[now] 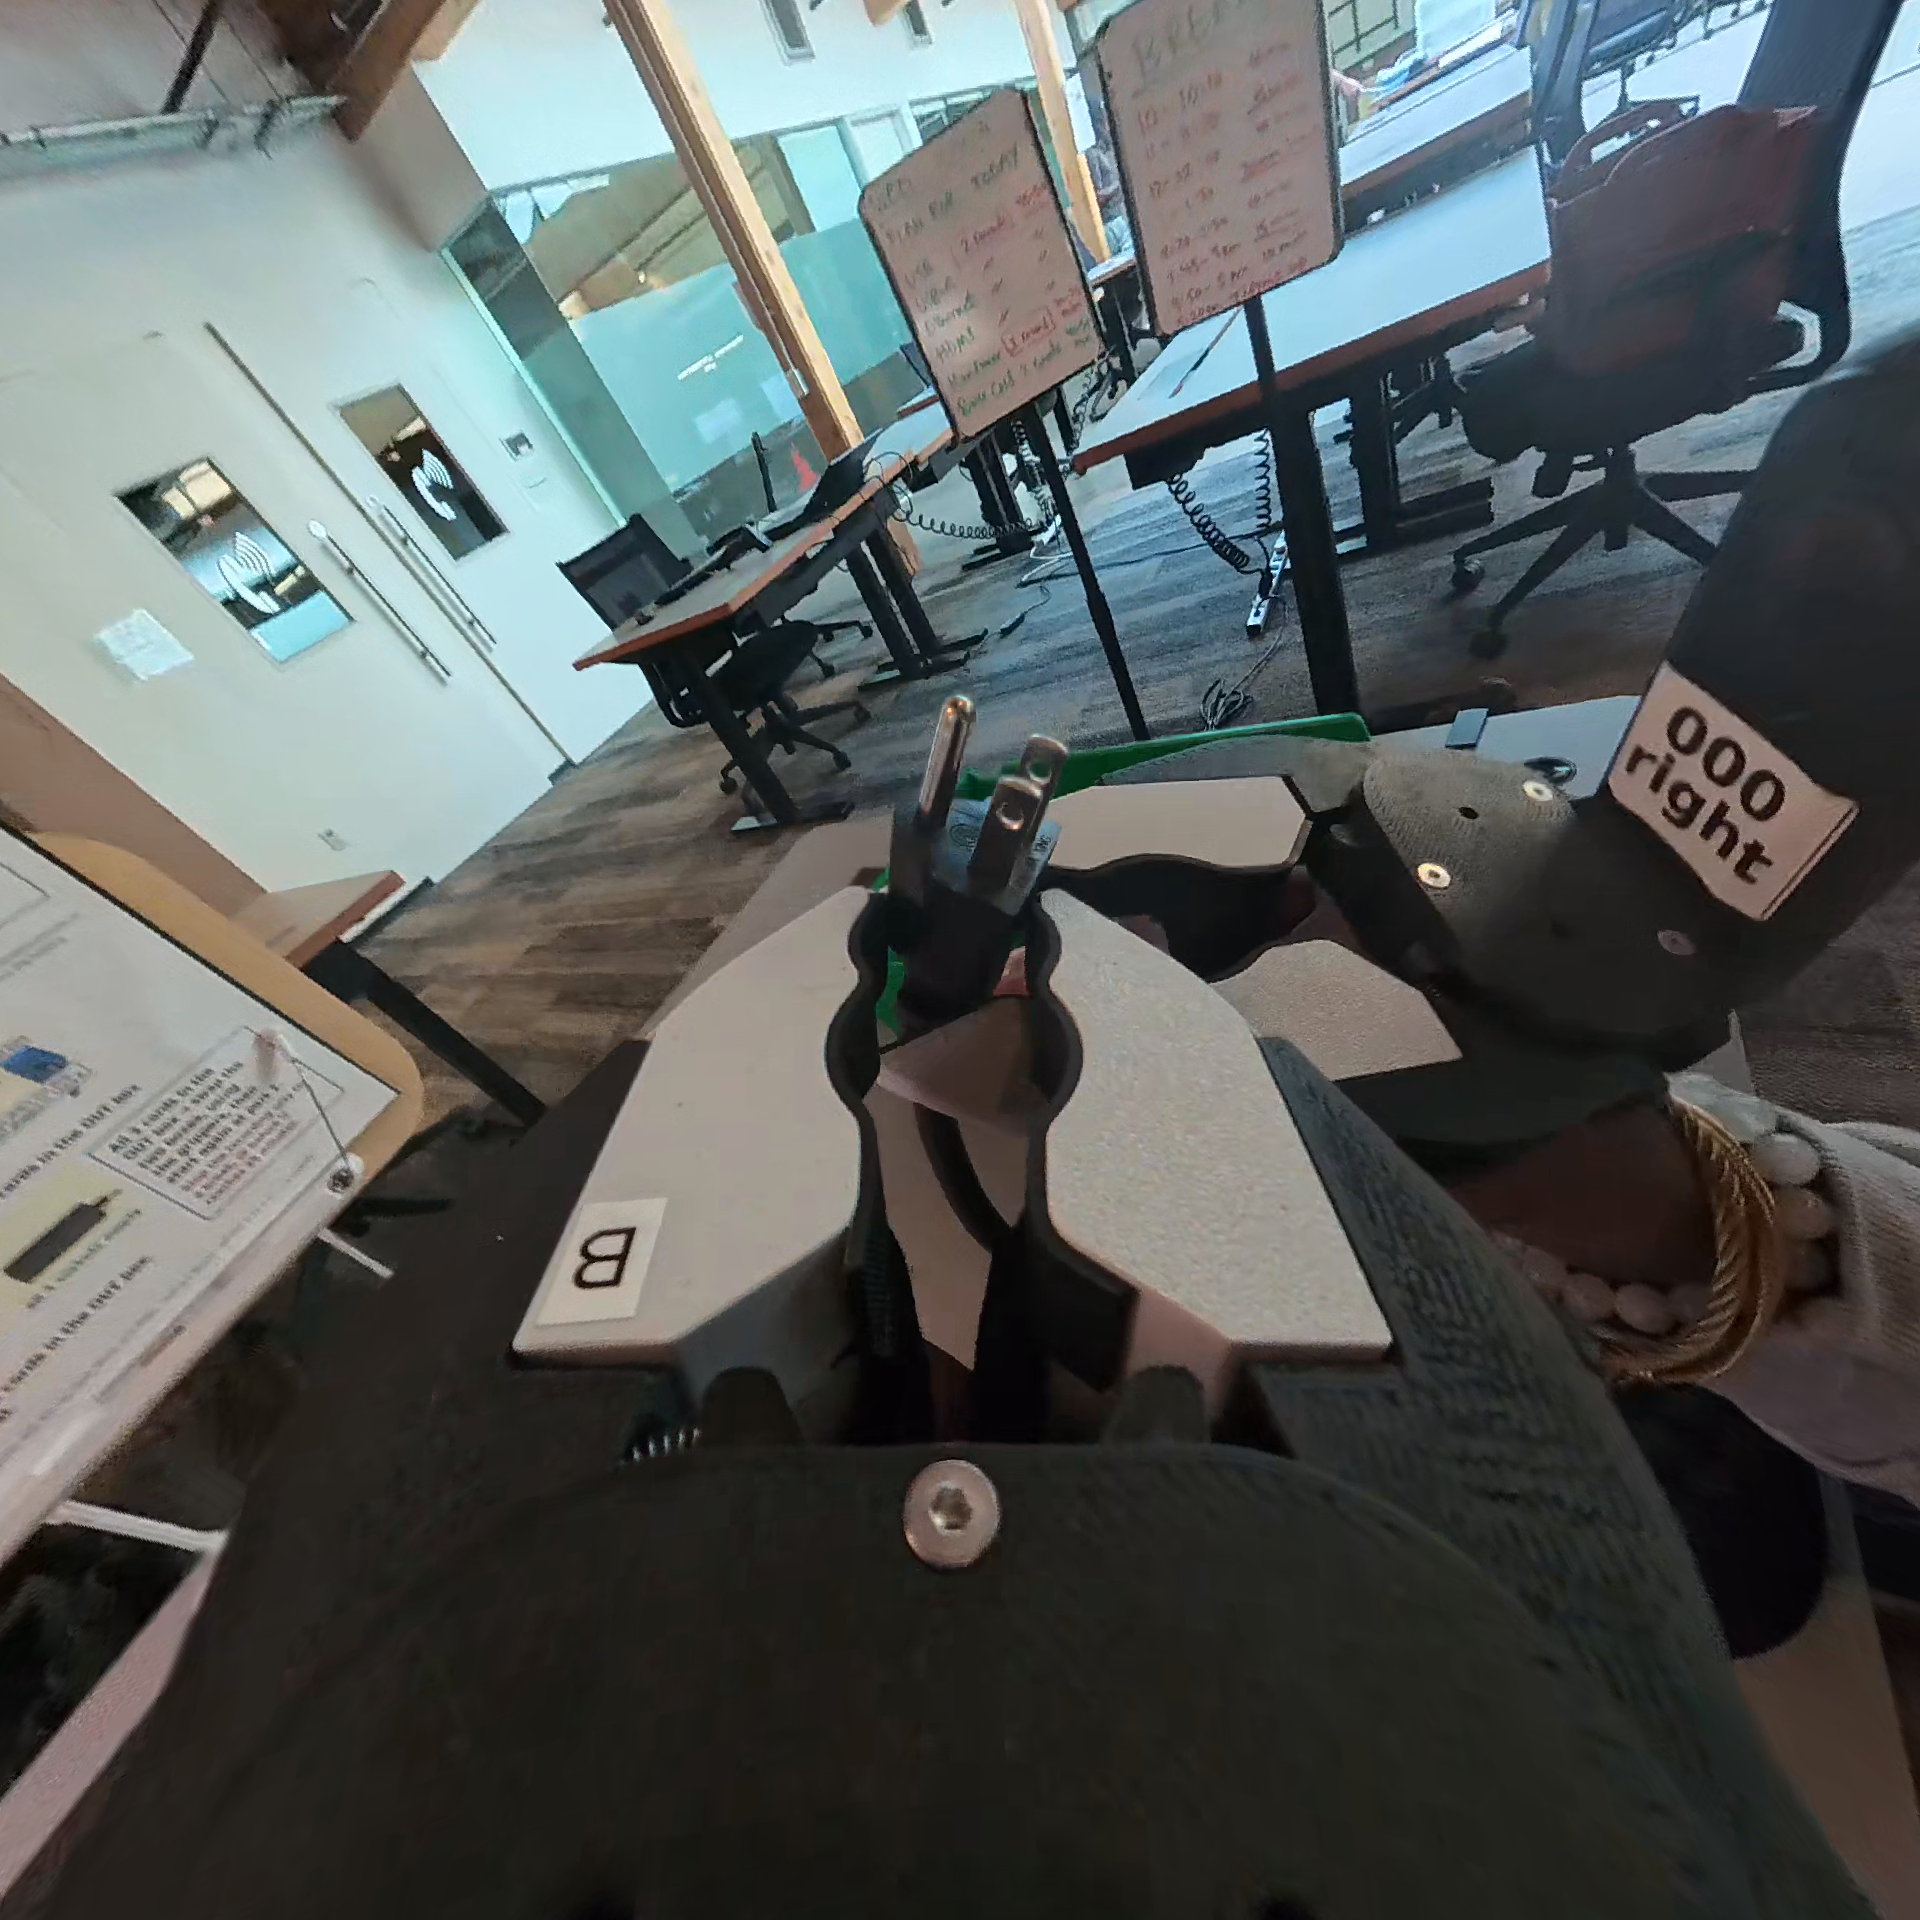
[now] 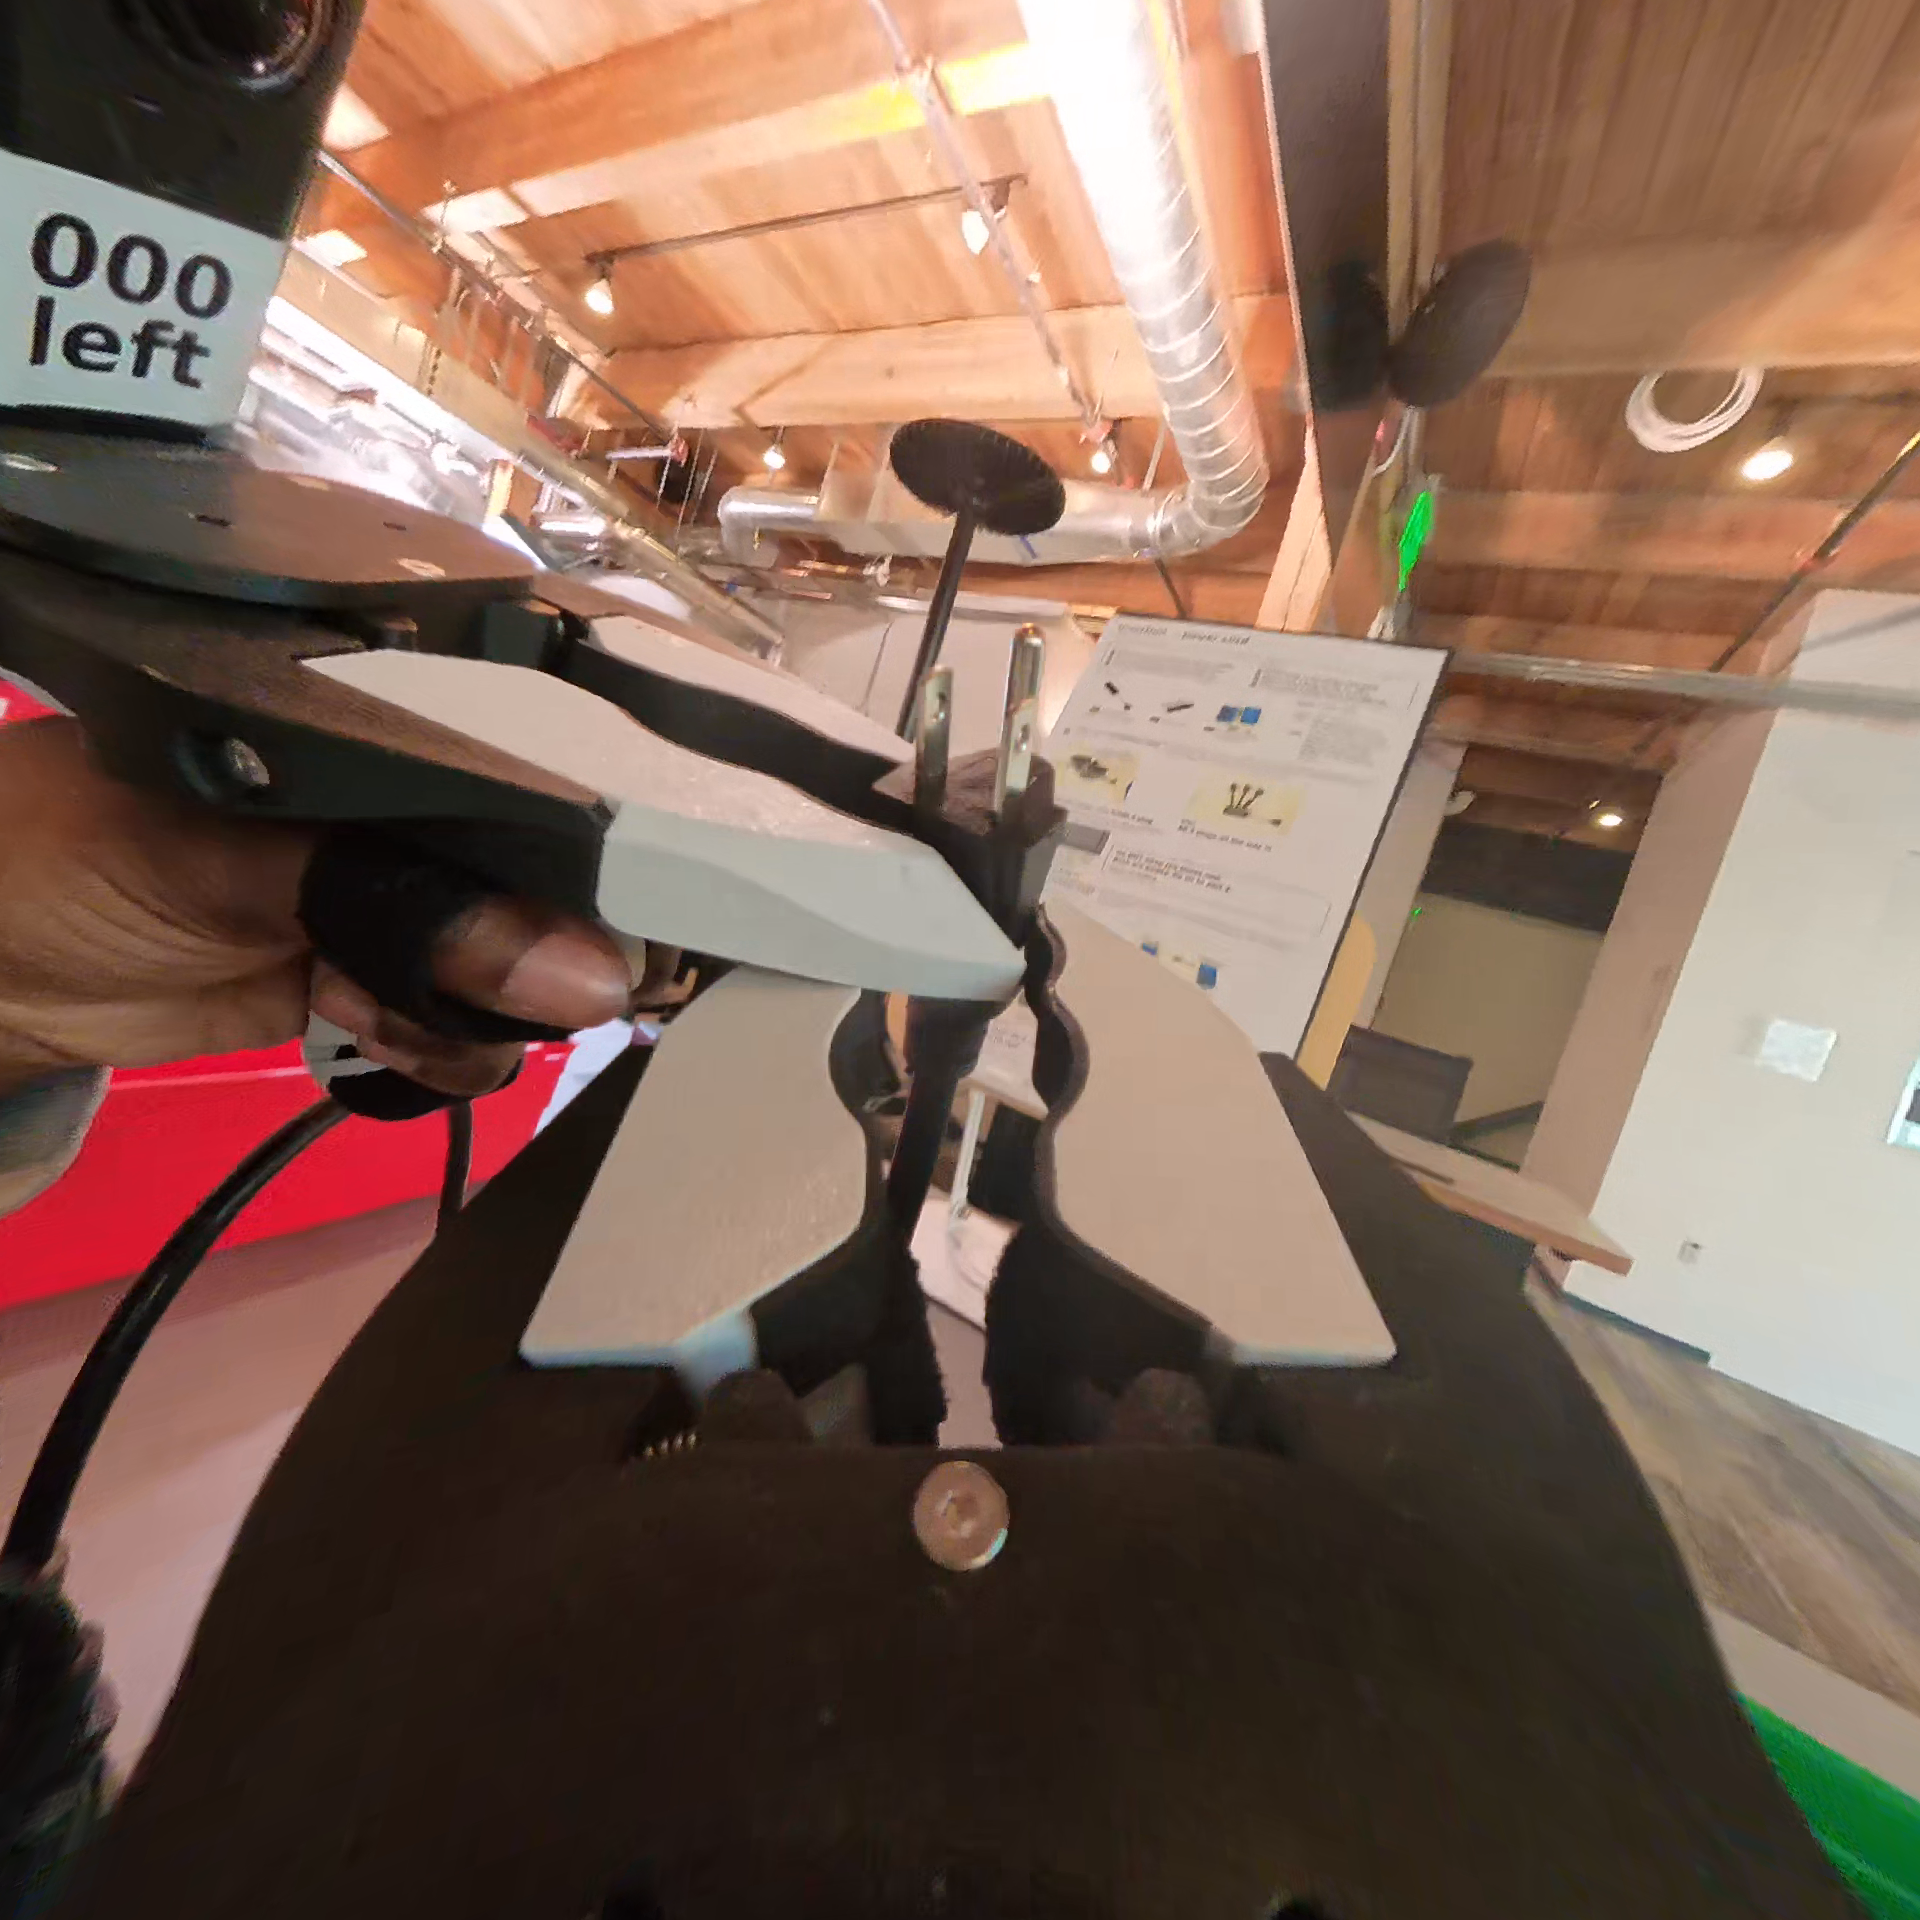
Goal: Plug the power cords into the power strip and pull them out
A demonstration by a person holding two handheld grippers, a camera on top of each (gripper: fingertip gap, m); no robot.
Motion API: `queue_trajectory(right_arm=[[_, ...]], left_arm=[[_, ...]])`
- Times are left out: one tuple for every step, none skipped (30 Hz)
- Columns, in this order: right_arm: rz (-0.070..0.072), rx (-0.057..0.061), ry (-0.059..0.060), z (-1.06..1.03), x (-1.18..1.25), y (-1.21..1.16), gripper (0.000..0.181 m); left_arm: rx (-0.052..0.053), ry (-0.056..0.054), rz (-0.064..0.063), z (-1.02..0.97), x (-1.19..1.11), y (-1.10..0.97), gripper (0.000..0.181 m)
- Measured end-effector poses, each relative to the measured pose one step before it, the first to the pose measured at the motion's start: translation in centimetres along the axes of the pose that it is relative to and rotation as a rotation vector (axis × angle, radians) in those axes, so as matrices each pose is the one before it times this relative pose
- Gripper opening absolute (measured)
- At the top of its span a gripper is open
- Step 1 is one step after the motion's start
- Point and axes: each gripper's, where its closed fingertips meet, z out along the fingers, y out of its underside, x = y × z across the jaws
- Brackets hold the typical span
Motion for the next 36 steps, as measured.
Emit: queue_trajectory(right_arm=[[0.007, -0.0223, -0.0209, -0.067, -0.082, 0.448, 0.025], [0.0108, -0.0188, -0.0233, -0.04, -0.11, 0.388, 0.026], [0.0148, -0.0145, -0.0265, 0.0, -0.162, 0.336, 0.025], [0.0206, -0.0147, -0.0319, 0.015, -0.255, 0.336, 0.025], [0.028, -0.0146, -0.0348, 0.063, -0.317, 0.331, 0.025], [0.0292, -0.0094, -0.0326, 0.07, -0.312, 0.27, 0.025], [0.0261, -0.0076, -0.0307, 0.077, -0.282, 0.251, 0.025], [0.0239, -0.0103, -0.0315, 0.079, -0.29, 0.271, 0.025], [0.0238, -0.0151, -0.0352, 0.059, -0.316, 0.314, 0.026], [0.0239, -0.0196, -0.0411, 0.032, -0.339, 0.345, 0.026], [0.0247, -0.0239, -0.0482, -0.007, -0.387, 0.388, 0.025], [0.0269, -0.0267, -0.0489, -0.066, -0.349, 0.393, 0.026], [0.0259, -0.0252, -0.0464, -0.09, -0.309, 0.334, 0.025], [0.0233, -0.0226, -0.048, -0.119, -0.375, 0.25, 0.026], [0.0222, -0.0186, -0.0461, -0.103, -0.408, 0.159, 0.026], [0.0193, -0.0166, -0.0433, -0.076, -0.441, 0.076, 0.026], [0.0122, -0.0122, -0.0383, -0.056, -0.462, 0.01, 0.026], [0.0069, -0.0098, -0.0324, -0.039, -0.455, -0.013, 0.026], [0.0057, -0.0131, -0.0331, -0.034, -0.521, 0.065, 0.026], [0.0074, -0.0148, -0.0343, -0.029, -0.542, 0.117, 0.026], [0.0056, -0.0115, -0.028, -0.011, -0.475, 0.111, 0.026], [0.0005, -0.0051, -0.0163, 0.017, -0.334, 0.076, 0.026], [-0.0012, -0.0017, -0.0094, 0.014, -0.261, 0.059, 0.026], [-0.0001, -0.0006, -0.0056, 0.015, -0.202, 0.057, 0.026], [-0.0047, -0.0047, 0.0009, 0.001, -0.115, 0.147, 0.025], [-0.0087, -0.0084, 0.0057, -0.016, -0.046, 0.242, 0.026], [-0.0072, -0.0036, 0.0002, -0.06, -0.083, 0.205, 0.026], [-0.0029, 0.0, -0.0048, -0.115, -0.107, 0.159, 0.026], [-0.0005, 0.003, -0.005, -0.138, -0.083, 0.116, 0.026], [-0.0016, 0.0034, -0.0087, -0.145, -0.129, 0.1, 0.026], [-0.0016, 0.0035, -0.0121, -0.129, -0.183, 0.057, 0.026], [-0.0002, 0.0058, -0.004, -0.125, -0.103, -0.006, 0.026], [0.0003, 0.0134, 0.0042, -0.173, 0.019, -0.161, 0.026], [0.0015, 0.0253, 0.0056, -0.252, 0.036, -0.339, 0.026], [0.0041, 0.0388, 0.0113, -0.287, 0.072, -0.512, 0.026], [0.0085, 0.0498, 0.0306, -0.326, 0.252, -0.608, 0.025]], left_arm=[[-0.0113, 0.0035, -0.0171, 0.093, 0.034, 0.399, 0.024], [-0.0079, 0.0024, -0.015, 0.057, 0.004, 0.344, 0.025], [-0.0041, 0.0004, -0.0074, 0.002, -0.005, 0.283, 0.025], [-0.0044, -0.0002, -0.0021, -0.028, 0.003, 0.268, 0.025], [-0.0058, -0.002, 0.002, -0.056, -0.024, 0.246, 0.025], [-0.0044, -0.0013, 0.0027, -0.075, -0.012, 0.239, 0.025], [-0.0045, -0.0005, 0.0027, -0.082, 0.004, 0.218, 0.026], [-0.0049, 0.0023, 0.0057, -0.107, 0.015, 0.216, 0.026], [-0.0026, 0.0089, 0.0072, -0.131, 0.097, 0.158, 0.026], [0.01, 0.0159, 0.0018, -0.267, 0.151, -0.067, 0.028], [0.0171, 0.0278, 0.001, -0.466, 0.222, -0.291, 0.034], [0.0097, 0.0356, -0.0009, -0.651, 0.207, -0.309, 0.04], [-0.0032, 0.0501, 0.0001, -0.775, 0.319, -0.173, 0.048], [-0.0223, 0.0549, -0.008, -0.795, 0.293, 0.122, 0.053], [-0.0281, 0.0636, -0.0113, -0.76, 0.338, 0.261, 0.057], [-0.018, 0.0623, -0.0102, -0.629, 0.322, 0.225, 0.058], [-0.0136, 0.0542, -0.0024, -0.427, 0.238, 0.251, 0.058], [-0.0175, 0.0337, 0.0048, -0.199, 0.038, 0.256, 0.058], [-0.0231, 0.019, 0.0027, 0.036, -0.111, 0.269, 0.058], [-0.0264, 0.0236, 0.0003, 0.272, 0.02, 0.231, 0.057], [-0.0238, 0.0378, -0.0016, 0.463, 0.284, 0.122, 0.057], [-0.0215, 0.0312, -0.0095, 0.609, 0.217, 0.009, 0.056], [-0.0274, 0.0199, -0.0097, 0.718, 0.119, 0.02, 0.053], [-0.0359, 0.0203, -0.0032, 0.764, 0.201, 0.114, 0.051], [-0.0243, 0.0163, -0.0045, 0.707, 0.221, -0.045, 0.048], [-0.0166, 0.012, -0.0064, 0.585, 0.176, -0.128, 0.043], [-0.0175, 0.0129, 0.0027, 0.46, 0.218, -0.085, 0.04], [-0.0157, 0.0226, 0.0042, 0.335, 0.364, -0.043, 0.037], [-0.0134, 0.0225, 0.0016, 0.285, 0.328, -0.036, 0.032], [-0.012, 0.0222, 0.0002, 0.238, 0.311, -0.014, 0.028], [-0.0088, 0.0135, 0.0018, 0.181, 0.16, -0.03, 0.028], [-0.0035, 0.0088, 0.0057, 0.116, 0.082, -0.072, 0.027], [0.0109, -0.0021, 0.011, 0.064, -0.052, -0.219, 0.027], [0.0308, -0.0043, 0.0064, -0.012, -0.049, -0.439, 0.027], [0.0405, -0.0058, -0.0075, -0.103, -0.109, -0.595, 0.027], [0.0466, -0.0159, -0.0026, -0.19, -0.238, -0.684, 0.027]])
